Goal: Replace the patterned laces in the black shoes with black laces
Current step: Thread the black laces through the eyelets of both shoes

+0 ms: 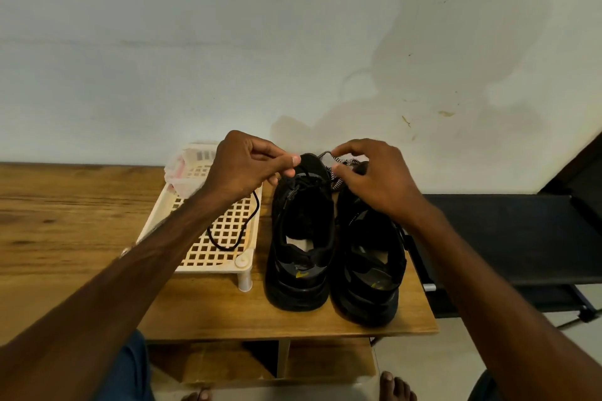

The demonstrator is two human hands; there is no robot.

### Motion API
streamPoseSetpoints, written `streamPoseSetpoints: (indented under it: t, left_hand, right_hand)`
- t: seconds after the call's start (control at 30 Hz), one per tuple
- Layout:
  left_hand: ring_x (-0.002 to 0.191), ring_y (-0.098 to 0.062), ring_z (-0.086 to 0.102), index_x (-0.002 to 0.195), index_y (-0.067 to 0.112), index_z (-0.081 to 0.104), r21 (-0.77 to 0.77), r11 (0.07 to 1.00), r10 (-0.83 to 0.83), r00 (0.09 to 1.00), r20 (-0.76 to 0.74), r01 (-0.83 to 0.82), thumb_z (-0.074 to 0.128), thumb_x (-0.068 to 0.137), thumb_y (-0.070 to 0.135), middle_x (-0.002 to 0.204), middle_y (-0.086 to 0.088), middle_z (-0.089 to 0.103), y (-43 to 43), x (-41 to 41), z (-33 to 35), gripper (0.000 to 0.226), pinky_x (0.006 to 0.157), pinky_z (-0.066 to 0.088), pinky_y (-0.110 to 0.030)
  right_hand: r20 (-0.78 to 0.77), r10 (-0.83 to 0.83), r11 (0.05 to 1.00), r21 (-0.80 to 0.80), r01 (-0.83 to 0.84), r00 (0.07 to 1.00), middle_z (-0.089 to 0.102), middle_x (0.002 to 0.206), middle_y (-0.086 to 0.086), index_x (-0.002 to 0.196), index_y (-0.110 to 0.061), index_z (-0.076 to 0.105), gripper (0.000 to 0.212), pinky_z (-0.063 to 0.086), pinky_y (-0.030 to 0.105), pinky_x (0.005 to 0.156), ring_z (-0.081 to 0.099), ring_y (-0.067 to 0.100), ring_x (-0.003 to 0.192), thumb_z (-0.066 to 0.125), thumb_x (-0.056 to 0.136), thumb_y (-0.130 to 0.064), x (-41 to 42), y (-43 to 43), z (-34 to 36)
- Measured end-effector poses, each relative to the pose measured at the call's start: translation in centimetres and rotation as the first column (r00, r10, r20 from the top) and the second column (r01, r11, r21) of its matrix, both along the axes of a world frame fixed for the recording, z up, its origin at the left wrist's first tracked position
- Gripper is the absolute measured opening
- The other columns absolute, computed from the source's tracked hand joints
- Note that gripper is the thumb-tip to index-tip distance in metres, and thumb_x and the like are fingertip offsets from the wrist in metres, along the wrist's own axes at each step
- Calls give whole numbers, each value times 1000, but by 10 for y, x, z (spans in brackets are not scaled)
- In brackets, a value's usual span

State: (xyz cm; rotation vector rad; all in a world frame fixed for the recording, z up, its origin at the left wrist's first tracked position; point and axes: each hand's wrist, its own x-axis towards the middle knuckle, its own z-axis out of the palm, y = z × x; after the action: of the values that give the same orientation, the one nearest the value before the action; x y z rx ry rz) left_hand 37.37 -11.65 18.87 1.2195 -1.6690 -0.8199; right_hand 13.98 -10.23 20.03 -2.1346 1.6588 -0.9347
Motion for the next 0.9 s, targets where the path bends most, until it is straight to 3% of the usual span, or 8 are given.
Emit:
streamPoseSetpoints:
  t: [0.1,0.2,0.3,0.4,0.5,0.63,0.77,0.9]
  left_hand:
    - [70,-8,75,90,15,82,-27,1000,15,1000,-2,-15,83,83,34,75,3,78,4,-10,-1,20,67,54,-17]
    - [76,-8,76,89,16,82,-56,998,31,999,-21,-32,80,86,33,74,4,77,6,-17,-3,18,81,59,-24]
    - [73,-4,74,90,16,82,-32,998,48,999,-20,-49,77,90,34,74,5,77,6,-18,-3,19,78,56,-21]
    - [66,1,70,87,20,80,19,996,82,992,93,-84,74,90,43,73,8,77,7,-15,-5,24,72,53,-19]
    - [69,-1,69,83,23,77,82,989,90,932,351,-126,83,76,54,72,10,74,10,-11,-8,32,65,48,-16]
    - [71,-5,70,81,22,75,135,977,96,910,403,-163,91,68,46,71,9,72,15,-17,-14,32,74,58,-25]
    - [66,-3,69,77,22,78,51,978,163,896,412,-201,92,69,37,71,8,73,17,-18,-17,23,69,58,-23]
    - [62,1,66,90,22,83,21,982,158,883,442,-186,88,77,30,81,7,77,19,-19,-18,17,58,46,-11]
  right_hand:
    - [52,126,991,34,-128,991,74,112,-17,115,-29,77,27,52,25,95,66,-3,103,78,89,-37,14,1,-1]
    - [151,152,987,28,-158,977,78,93,-13,101,-25,82,14,55,21,84,71,-5,88,81,88,-28,24,-1,-3]
    - [174,134,990,17,-139,976,78,86,-12,96,-22,82,8,53,13,75,71,-3,81,80,88,-25,24,-4,-4]
    - [62,8,998,-66,-4,998,75,83,-15,95,-23,82,8,52,12,70,69,-2,74,76,90,-25,19,-8,-5]
    - [-164,-159,976,-175,129,974,73,88,-4,99,-22,81,14,47,26,64,65,10,73,70,93,-20,13,-9,-5]
    - [-241,-169,978,-164,131,956,75,95,-1,102,-22,82,16,40,20,58,67,15,81,70,93,-17,12,-9,-3]
    - [-30,-35,999,-11,34,999,77,87,-10,97,-27,82,10,60,23,75,69,0,75,77,89,-24,21,-1,-9]
    - [-175,63,996,67,-52,983,78,95,-10,99,-28,82,12,60,27,80,70,4,82,76,90,-23,29,4,-16]
